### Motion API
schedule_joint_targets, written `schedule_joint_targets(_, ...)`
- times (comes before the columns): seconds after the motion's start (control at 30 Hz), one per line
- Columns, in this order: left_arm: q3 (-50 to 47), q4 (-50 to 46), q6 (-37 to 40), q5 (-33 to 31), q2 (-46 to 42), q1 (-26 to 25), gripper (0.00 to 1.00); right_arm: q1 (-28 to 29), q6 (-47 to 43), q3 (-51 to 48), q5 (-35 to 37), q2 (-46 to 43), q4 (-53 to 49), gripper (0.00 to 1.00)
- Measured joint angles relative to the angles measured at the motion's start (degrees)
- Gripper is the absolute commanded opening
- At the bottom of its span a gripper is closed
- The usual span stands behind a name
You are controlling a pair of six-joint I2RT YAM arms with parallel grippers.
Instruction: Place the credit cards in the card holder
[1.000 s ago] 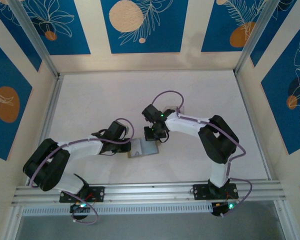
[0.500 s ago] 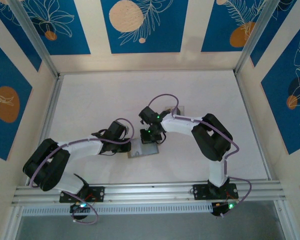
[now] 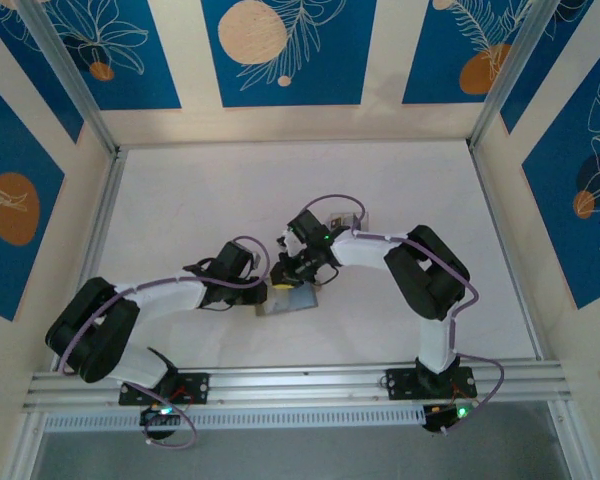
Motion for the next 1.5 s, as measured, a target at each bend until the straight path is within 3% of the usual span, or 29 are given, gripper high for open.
schedule_joint_targets(0.1, 0.0, -1.44, 0.28, -0.15, -1.62, -0.07, 0.38, -0.02, 1.25, 0.0, -1.25, 1.55, 1.55, 0.16)
schedule_joint_targets(0.23, 0.02, -4.17, 0.46, -1.05, -5.53, -0.07, 0.39, 0.0, 2.12, 0.0, -2.36, 2.78, 2.73, 0.18)
schedule_joint_targets(0.37, 0.02, -5.46, 0.42, -2.1, -7.45, -0.07, 0.39, 0.42, 1.53, 0.0, -2.29, 1.79, 2.01, 0.25)
schedule_joint_targets(0.67, -0.13, -6.03, -0.2, -2.95, -7.52, -0.04, 0.4, 0.13, -1.86, -1.14, 0.31, -12.59, -3.63, 0.34)
schedule_joint_targets(0.83, -0.13, -5.99, -0.2, -3.08, -7.41, -0.04, 0.4, -0.96, -4.02, -1.4, 10.47, -16.98, -11.28, 0.26)
schedule_joint_targets(1.07, -0.13, -5.77, -0.15, -3.08, -5.16, -0.04, 0.38, 0.02, -4.74, -1.9, 22.69, -10.51, -19.08, 0.08)
schedule_joint_targets(1.5, -0.07, -4.28, 0.02, -3.32, -0.68, 0.13, 0.35, 5.51, -4.61, 4.87, 29.07, -1.9, -22.12, 0.05)
